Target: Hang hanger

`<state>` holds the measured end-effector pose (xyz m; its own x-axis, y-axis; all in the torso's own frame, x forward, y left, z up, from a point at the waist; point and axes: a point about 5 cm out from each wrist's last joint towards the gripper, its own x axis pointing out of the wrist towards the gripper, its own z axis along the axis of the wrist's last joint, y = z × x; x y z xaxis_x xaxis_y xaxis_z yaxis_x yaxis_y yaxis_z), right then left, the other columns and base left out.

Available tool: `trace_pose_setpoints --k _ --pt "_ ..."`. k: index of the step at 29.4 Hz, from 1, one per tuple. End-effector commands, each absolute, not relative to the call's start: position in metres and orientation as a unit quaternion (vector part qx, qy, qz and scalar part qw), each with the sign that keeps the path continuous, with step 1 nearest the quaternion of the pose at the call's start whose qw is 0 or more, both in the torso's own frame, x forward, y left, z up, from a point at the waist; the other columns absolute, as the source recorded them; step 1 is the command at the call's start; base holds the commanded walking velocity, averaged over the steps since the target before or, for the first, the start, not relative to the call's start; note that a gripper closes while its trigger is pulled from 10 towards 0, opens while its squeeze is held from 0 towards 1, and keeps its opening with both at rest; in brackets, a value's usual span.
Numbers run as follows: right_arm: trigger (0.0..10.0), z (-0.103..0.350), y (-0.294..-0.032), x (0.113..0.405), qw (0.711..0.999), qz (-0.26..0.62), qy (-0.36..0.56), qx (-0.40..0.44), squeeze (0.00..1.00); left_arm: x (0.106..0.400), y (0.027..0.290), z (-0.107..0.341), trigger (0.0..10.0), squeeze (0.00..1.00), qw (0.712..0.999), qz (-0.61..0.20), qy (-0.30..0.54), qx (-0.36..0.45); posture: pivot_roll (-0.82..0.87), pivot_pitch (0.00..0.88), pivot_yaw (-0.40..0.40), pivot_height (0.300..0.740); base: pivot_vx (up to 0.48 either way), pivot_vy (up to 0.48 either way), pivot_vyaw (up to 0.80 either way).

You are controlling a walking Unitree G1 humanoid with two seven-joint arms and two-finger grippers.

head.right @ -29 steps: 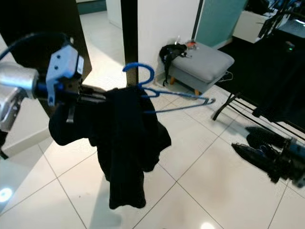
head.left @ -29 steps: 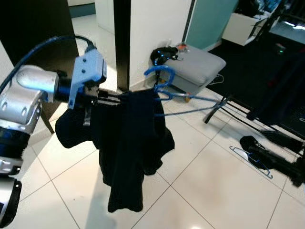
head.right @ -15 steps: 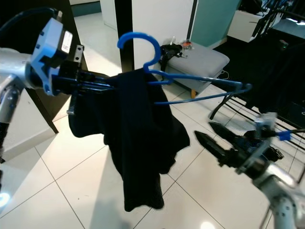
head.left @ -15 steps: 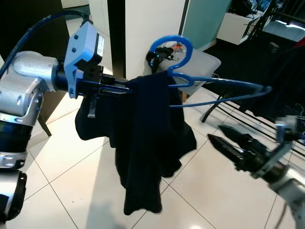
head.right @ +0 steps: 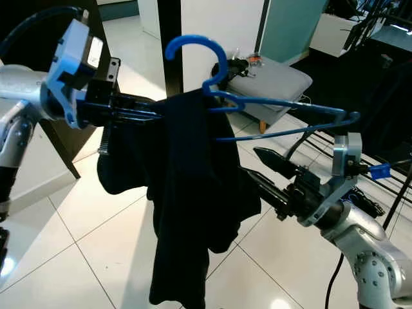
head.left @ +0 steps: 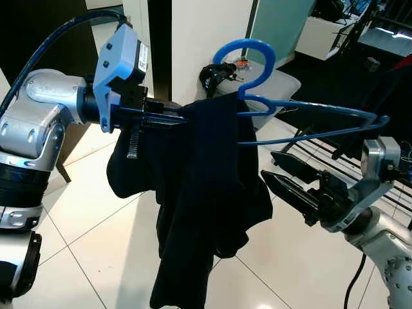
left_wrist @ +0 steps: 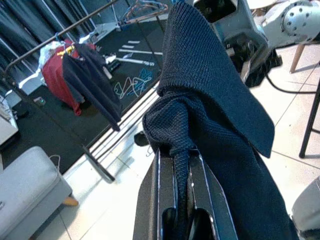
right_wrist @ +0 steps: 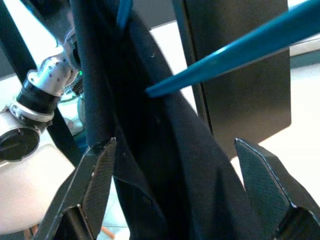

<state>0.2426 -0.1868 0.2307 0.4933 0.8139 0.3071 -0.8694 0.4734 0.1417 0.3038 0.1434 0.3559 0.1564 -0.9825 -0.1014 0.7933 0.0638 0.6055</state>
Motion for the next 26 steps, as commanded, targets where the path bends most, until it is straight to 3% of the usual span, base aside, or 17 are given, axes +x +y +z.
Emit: trace_pose_setpoints --k 1,4,6,12,21,22,25,26 --pt "10.0 0.231 -0.18 0.242 0.852 0.502 -0.089 0.123 0.0 0.299 0.138 0.363 10.0 0.0 0.7 -0.631 -0.195 0.27 0.08 0.108 -0.055 0.74 0.0 0.0 0.0" --pt "10.0 0.23 -0.178 0.243 0.853 0.5 -0.087 0.118 0.0 0.299 0.137 0.363 10.0 0.0 0.7 -0.632 -0.196 0.268 0.08 0.108 -0.054 0.74 0.0 0.0 0.0" --pt "10.0 0.226 -0.18 0.257 0.882 0.454 -0.078 0.096 0.0 0.297 0.136 0.364 10.0 0.0 0.698 -0.635 -0.198 0.264 0.08 0.107 -0.055 0.74 0.0 0.0 0.0" --pt "10.0 0.223 -0.181 0.274 0.913 0.395 -0.068 0.079 0.0 0.295 0.135 0.366 10.0 0.0 0.697 -0.638 -0.201 0.26 0.08 0.108 -0.056 0.74 0.0 0.0 0.0" --pt "9.8 0.221 -0.178 0.274 0.912 0.398 -0.06 0.078 0.0 0.294 0.136 0.367 10.0 0.0 0.697 -0.637 -0.204 0.258 0.08 0.11 -0.057 0.74 0.0 0.0 0.0" --pt "1.4 0.217 -0.176 0.273 0.912 0.402 -0.046 0.068 0.0 0.294 0.136 0.368 10.0 0.0 0.698 -0.636 -0.207 0.256 0.08 0.11 -0.058 0.74 0.0 0.0 0.0" --pt "1.4 0.217 -0.176 0.273 0.912 0.402 -0.046 0.068 0.0 0.294 0.136 0.368 10.0 0.0 0.698 -0.636 -0.207 0.256 0.08 0.11 -0.058 0.74 0.0 0.0 0.0" --pt "0.0 0.212 -0.175 0.273 0.912 0.405 -0.032 0.056 0.0 0.294 0.136 0.369 10.0 0.0 0.699 -0.635 -0.209 0.255 0.08 0.11 -0.058 0.74 0.0 0.0 0.0"
